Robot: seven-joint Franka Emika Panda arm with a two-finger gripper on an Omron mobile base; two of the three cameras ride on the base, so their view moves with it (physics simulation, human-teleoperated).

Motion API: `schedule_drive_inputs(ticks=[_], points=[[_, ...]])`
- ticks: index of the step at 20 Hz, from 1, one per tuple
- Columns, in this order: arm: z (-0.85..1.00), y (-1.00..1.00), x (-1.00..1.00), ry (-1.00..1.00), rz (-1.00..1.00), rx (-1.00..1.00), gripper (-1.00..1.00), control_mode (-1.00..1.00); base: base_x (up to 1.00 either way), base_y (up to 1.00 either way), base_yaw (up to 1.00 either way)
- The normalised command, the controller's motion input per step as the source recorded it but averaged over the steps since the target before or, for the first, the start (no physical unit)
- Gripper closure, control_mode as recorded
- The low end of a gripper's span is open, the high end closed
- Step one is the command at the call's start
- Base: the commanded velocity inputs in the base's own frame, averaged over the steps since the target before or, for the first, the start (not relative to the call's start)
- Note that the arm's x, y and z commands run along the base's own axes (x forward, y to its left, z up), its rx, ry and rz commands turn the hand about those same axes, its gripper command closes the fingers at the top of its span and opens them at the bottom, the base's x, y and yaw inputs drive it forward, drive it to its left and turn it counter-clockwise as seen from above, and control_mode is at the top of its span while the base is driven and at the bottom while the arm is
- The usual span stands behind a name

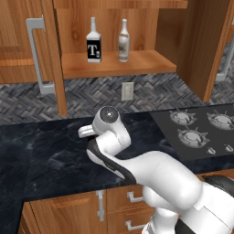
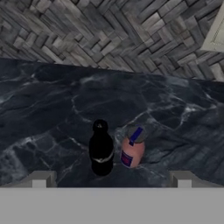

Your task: Sort all alcoholic drinks to one cabinet, and non-alcoholic drinks to the other.

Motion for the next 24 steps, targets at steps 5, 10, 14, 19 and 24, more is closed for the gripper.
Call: schedule_drive_inputs(ticks=[5, 10, 14, 19, 24], points=[[-0.28, 0.04, 0.2, 0.0, 0.0, 0.0, -1.0, -1.0, 0.0, 0.0, 0.0], [-0.19, 0.08, 0.19, 0.0, 0.0, 0.0, -1.0, -1.0, 0.0, 0.0, 0.0], [-0.12, 0.12, 0.23, 0.0, 0.0, 0.0, -1.0, -1.0, 0.0, 0.0, 0.0], [-0.11, 0.12, 0.22, 0.0, 0.0, 0.0, -1.0, -1.0, 0.0, 0.0, 0.0], [-0.15, 0.09, 0.19, 0.0, 0.0, 0.0, -1.0, -1.0, 0.0, 0.0, 0.0]])
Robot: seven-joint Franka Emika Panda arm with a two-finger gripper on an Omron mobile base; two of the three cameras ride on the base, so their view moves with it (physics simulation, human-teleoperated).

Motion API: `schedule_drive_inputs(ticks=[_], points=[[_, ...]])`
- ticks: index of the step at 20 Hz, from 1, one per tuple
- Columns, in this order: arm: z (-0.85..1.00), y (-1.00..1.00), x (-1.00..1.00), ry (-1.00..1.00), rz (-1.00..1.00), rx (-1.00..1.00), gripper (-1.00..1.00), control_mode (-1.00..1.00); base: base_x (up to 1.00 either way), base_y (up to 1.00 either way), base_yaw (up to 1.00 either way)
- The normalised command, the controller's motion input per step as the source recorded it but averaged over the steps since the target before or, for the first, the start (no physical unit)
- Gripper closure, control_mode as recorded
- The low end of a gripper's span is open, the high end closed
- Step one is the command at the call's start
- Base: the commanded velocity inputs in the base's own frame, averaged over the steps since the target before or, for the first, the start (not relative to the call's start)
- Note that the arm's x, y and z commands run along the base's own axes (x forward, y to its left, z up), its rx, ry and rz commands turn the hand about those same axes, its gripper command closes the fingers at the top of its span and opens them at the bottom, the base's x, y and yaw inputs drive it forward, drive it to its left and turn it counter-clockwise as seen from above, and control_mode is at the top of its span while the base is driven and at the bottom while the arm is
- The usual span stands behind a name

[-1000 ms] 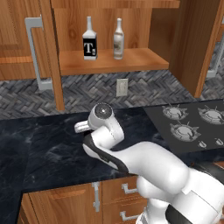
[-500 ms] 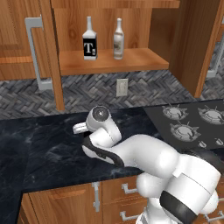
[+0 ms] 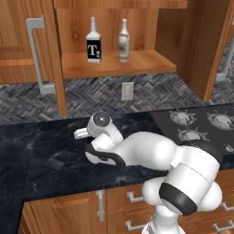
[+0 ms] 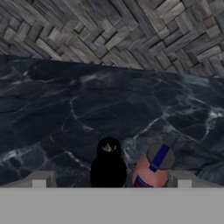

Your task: Sort all alcoholic drinks to one cabinet, and non-alcoholic drinks to the other.

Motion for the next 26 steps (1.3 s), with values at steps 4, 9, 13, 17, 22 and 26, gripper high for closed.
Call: schedule_drive_inputs(ticks=[4, 9, 13, 17, 22, 26], points=[[-0.14, 0.0, 0.03, 0.0, 0.0, 0.0, -1.0, -1.0, 0.0, 0.0, 0.0], [-0.1, 0.0, 0.04, 0.0, 0.0, 0.0, -1.0, -1.0, 0.0, 0.0, 0.0], [-0.01, 0.0, 0.09, 0.0, 0.0, 0.0, -1.0, -1.0, 0.0, 0.0, 0.0], [0.0, 0.0, 0.07, 0.0, 0.0, 0.0, -1.0, -1.0, 0.0, 0.0, 0.0], [-0.02, 0.02, 0.03, 0.0, 0.0, 0.0, -1.0, -1.0, 0.0, 0.0, 0.0], [-0.02, 0.08, 0.06, 0.0, 0.0, 0.0, -1.0, -1.0, 0.0, 0.0, 0.0]])
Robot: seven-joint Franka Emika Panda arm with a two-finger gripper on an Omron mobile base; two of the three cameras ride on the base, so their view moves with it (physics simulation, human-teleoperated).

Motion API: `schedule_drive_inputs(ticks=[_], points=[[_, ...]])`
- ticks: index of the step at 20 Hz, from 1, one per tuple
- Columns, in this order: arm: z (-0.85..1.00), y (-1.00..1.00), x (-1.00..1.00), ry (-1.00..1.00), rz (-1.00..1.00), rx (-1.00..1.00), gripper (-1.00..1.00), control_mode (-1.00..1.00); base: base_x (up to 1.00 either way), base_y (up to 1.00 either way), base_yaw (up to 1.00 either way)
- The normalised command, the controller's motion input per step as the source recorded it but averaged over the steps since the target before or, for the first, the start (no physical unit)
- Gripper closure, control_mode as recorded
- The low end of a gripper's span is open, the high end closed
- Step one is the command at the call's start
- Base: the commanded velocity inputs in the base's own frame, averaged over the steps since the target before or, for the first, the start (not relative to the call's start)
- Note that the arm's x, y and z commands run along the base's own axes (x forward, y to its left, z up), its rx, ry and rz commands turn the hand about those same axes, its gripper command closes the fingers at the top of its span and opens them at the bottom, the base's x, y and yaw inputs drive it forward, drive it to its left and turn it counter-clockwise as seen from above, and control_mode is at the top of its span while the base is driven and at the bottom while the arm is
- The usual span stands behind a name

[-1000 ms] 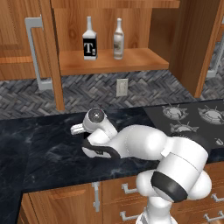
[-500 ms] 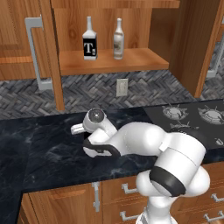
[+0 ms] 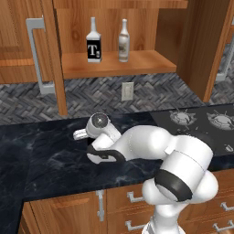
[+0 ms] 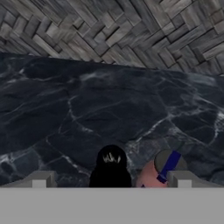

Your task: Sort all alcoholic drinks to one cabinet, and non-alcoholic drinks to the other.

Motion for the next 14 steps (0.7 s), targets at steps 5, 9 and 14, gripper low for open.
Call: schedule_drive_inputs(ticks=[5, 9, 14], points=[[0.0, 0.04, 0.05, 0.0, 0.0, 0.0, -1.0, -1.0, 0.0, 0.0, 0.0], [-0.02, 0.0, 0.0, 0.0, 0.0, 0.0, -1.0, -1.0, 0.0, 0.0, 0.0], [-0.05, 0.0, 0.02, 0.0, 0.0, 0.0, -1.0, -1.0, 0.0, 0.0, 0.0]])
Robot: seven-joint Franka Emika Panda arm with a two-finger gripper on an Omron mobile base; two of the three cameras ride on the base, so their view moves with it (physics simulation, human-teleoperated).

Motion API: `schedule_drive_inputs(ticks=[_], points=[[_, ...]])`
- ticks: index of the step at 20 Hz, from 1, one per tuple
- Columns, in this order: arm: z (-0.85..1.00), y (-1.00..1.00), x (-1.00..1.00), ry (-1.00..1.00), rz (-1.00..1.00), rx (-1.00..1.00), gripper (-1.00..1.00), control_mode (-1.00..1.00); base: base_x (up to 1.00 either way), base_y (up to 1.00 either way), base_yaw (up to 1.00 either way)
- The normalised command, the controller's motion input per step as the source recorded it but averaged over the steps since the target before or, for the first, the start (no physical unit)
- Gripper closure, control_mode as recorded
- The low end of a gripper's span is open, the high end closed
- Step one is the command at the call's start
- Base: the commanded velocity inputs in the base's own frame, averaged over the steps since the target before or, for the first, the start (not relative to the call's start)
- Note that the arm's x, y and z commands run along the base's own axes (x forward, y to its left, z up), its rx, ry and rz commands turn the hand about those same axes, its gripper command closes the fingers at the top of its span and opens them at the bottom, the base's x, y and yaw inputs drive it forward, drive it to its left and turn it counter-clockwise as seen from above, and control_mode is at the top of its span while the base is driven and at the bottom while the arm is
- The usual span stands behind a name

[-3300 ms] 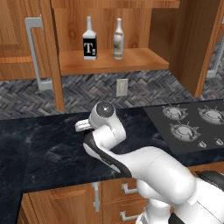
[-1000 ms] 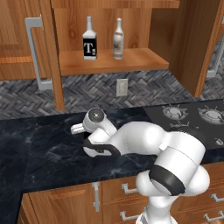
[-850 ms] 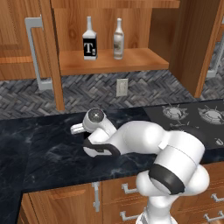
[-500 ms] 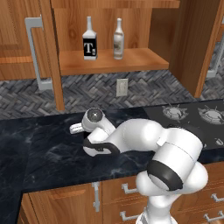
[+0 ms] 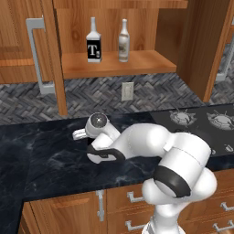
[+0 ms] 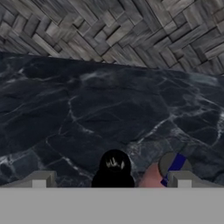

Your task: Sort all alcoholic drinks to one cabinet, and non-alcoholic drinks to the other.

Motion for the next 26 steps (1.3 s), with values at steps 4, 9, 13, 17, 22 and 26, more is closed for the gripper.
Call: schedule_drive_inputs(ticks=[4, 9, 13, 17, 22, 26], points=[[-0.04, 0.0, 0.07, 0.0, 0.0, 0.0, -1.0, -1.0, 0.0, 0.0, 0.0], [-0.01, 0.0, 0.05, 0.0, 0.0, 0.0, -1.0, -1.0, 0.0, 0.0, 0.0], [-0.04, 0.0, 0.02, 0.0, 0.0, 0.0, -1.0, -1.0, 0.0, 0.0, 0.0], [-0.07, 0.0, 0.05, 0.0, 0.0, 0.0, -1.0, -1.0, 0.0, 0.0, 0.0], [-0.09, 0.0, 0.04, 0.0, 0.0, 0.0, -1.0, -1.0, 0.0, 0.0, 0.0], [-0.13, 0.0, 0.0, 0.0, 0.0, 0.0, -1.0, -1.0, 0.0, 0.0, 0.0]])
